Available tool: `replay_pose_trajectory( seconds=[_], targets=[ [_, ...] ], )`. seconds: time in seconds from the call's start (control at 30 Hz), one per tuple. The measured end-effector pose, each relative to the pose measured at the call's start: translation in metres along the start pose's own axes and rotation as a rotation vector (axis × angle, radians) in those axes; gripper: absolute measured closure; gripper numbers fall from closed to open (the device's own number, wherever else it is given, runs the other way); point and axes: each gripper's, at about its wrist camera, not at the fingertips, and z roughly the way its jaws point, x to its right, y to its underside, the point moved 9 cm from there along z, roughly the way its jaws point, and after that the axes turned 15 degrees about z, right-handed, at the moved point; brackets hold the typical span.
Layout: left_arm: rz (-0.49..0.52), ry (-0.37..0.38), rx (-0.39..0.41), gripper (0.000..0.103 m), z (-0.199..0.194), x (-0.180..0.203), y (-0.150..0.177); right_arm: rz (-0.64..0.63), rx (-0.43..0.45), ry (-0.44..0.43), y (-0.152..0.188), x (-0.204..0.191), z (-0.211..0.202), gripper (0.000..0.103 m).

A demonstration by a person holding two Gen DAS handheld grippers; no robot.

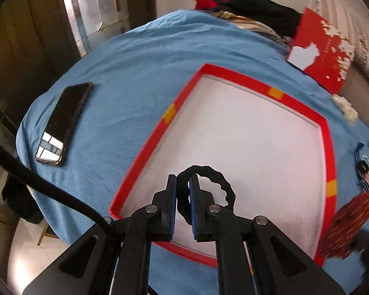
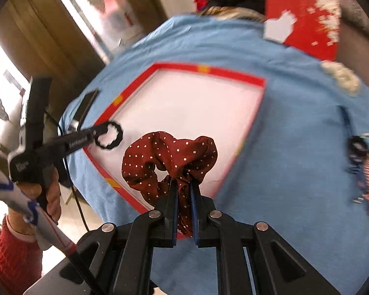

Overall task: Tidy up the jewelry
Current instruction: 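Carry hair tie and scrunchie into the red-rimmed tray and open both grippers, then withdraw both grippers from the tray back over the bed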

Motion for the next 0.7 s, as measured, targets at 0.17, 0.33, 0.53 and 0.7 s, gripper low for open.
replay_pose_trajectory(
  seconds=[0.17, 0.33, 0.53, 0.7],
  targets=[
    [-0.027, 0.018, -0.017, 0.093, 0.01, -0.01, 0.003, -0.01, -0.057, -0.001, 0.013, -0.016, 0.024, 0.09],
    [-0.06, 0.028, -0.016, 0.09, 0.011, -0.014, 0.004, -0.045, -0.04, 0.02, 0.014, -0.022, 0.026, 0.08],
    [-0.097, 0.025, 0.014, 0.073, -0.008, -0.018, 0.005, -0.036, 0.012, 0.016, 0.009, -0.016, -0.002, 0.058],
    [-0.063, -0.009, 0.052, 0.07, -0.038, -0.005, 0.008, -0.02, 0.059, 0.019, 0.013, -0.002, -0.03, 0.055]
  ],
)
